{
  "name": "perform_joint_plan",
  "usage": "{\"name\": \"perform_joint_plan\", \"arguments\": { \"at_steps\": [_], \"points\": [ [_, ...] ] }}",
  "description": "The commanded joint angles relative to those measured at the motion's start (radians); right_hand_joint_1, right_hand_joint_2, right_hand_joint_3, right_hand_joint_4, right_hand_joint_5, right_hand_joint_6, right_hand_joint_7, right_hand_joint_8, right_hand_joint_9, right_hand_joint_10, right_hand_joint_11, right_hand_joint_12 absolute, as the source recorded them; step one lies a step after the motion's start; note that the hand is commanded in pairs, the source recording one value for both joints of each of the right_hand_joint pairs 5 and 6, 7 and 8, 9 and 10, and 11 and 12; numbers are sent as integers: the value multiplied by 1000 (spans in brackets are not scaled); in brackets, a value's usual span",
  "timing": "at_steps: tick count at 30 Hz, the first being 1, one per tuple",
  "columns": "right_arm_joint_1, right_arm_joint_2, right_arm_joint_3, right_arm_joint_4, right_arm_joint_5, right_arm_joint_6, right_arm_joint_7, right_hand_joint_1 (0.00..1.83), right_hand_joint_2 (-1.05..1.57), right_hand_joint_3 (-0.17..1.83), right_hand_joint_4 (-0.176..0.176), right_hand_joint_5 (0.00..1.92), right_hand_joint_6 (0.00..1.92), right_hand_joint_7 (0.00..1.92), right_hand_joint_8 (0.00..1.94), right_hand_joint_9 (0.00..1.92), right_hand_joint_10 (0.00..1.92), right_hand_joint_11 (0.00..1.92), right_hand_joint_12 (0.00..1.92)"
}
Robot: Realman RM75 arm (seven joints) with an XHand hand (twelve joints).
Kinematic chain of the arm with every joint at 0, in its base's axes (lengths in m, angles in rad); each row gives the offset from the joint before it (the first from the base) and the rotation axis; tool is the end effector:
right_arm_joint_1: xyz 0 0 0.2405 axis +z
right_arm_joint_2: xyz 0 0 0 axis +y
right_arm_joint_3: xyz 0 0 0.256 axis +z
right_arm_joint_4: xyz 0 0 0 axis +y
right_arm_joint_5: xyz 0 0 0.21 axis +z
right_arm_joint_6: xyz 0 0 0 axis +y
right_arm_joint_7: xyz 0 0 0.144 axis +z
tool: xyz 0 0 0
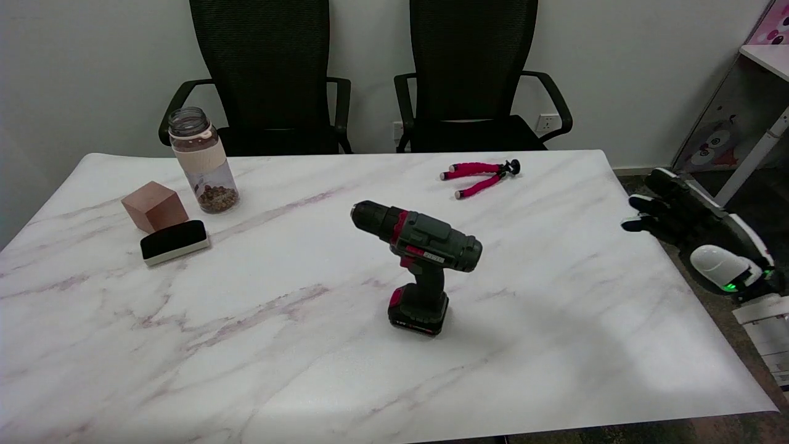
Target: Pick up the power screwdriver.
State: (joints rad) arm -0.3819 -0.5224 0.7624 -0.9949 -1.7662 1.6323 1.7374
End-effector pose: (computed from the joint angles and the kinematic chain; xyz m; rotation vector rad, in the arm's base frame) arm -0.2724 -0.1374 0.5192 1.3264 -0.9274 1.5233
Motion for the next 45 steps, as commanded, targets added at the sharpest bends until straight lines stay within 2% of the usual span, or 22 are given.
{"name": "perform_joint_plan", "arguments": {
  "at_steps": [1, 7, 14, 20, 32, 45],
  "points": [
    [103, -94, -8, -39, -152, -138, -35, 962, -45, 670, -114, 262, 262, 262, 262, 458, 458, 709, 709],
    [160, -137, -9, -42, -229, -198, -35, 963, -79, 672, -109, 256, 256, 256, 256, 410, 410, 665, 665],
    [210, -159, 2, -94, -351, -344, -61, 964, -129, 652, -71, 140, 140, 140, 140, 293, 293, 547, 547],
    [231, -199, 5, -119, -361, -377, -108, 973, -174, 636, -54, 0, 0, 0, 0, 269, 269, 503, 503],
    [272, -285, 5, -147, -361, -451, -228, 996, -229, 635, -44, 0, 0, 0, 0, 266, 266, 465, 465],
    [311, -355, -23, -151, -412, -456, -253, 1005, -194, 615, -35, 0, 0, 0, 0, 279, 279, 464, 464]
  ]
}}
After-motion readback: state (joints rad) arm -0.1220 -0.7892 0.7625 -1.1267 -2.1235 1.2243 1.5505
